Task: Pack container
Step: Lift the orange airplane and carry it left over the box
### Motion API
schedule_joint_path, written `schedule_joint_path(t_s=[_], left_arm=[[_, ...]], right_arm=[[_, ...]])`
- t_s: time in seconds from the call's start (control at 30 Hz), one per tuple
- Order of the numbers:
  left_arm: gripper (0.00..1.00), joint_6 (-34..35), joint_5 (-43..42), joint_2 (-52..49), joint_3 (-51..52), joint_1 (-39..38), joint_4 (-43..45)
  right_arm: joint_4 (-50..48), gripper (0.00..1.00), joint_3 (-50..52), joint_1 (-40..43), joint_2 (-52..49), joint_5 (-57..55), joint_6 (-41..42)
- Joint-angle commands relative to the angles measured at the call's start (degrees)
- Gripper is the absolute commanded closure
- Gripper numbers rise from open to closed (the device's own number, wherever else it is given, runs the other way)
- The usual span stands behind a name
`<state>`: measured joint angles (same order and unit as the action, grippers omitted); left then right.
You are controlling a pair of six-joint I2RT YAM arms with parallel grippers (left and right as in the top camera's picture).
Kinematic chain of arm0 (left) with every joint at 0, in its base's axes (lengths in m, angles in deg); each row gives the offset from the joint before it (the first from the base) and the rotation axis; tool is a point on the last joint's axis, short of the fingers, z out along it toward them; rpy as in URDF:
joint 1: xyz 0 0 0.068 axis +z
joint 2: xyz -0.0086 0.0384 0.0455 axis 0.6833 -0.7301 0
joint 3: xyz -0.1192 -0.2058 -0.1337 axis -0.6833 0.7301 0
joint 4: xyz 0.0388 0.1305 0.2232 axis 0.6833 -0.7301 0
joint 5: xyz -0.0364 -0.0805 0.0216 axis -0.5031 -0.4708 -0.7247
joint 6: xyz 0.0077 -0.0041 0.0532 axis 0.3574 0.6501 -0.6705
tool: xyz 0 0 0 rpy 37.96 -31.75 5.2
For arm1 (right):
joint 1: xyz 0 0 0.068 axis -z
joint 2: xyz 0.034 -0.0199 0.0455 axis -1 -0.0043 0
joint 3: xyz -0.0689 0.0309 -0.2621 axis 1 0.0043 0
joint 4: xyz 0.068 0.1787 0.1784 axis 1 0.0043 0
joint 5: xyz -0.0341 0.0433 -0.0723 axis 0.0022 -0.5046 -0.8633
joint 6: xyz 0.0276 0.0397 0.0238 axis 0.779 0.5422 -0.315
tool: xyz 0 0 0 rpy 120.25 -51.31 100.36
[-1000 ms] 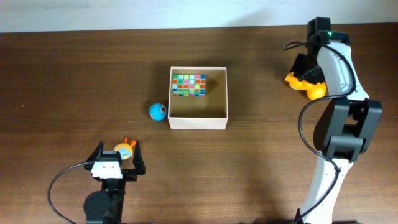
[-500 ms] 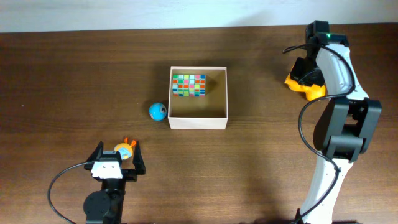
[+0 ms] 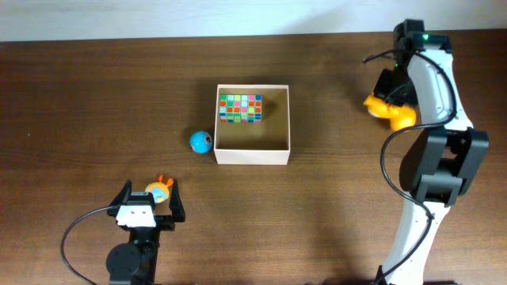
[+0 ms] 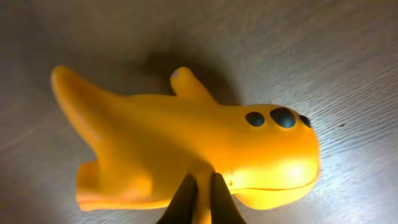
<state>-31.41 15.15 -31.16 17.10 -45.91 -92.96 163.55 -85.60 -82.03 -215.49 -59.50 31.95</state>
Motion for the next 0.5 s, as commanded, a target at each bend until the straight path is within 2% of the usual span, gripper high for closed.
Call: schedule_joint_path(t_s=[0.0, 0.27, 0.47], left_arm=[[0.01, -0.9, -0.8, 0.4, 0.2, 0.0, -0.2], [0.01, -0.9, -0.8, 0.4, 0.2, 0.0, -0.2], [0.01, -0.9, -0.8, 0.4, 0.2, 0.0, -0.2]], right_arm=[[2.0, 0.96, -5.2, 0.5, 0.9, 1.1, -0.7], [7.7, 0.96, -14.4, -1.8, 0.9, 20.2, -11.3], [15.5, 0.96, -24.5, -8.5, 1.0, 28.5, -18.3]])
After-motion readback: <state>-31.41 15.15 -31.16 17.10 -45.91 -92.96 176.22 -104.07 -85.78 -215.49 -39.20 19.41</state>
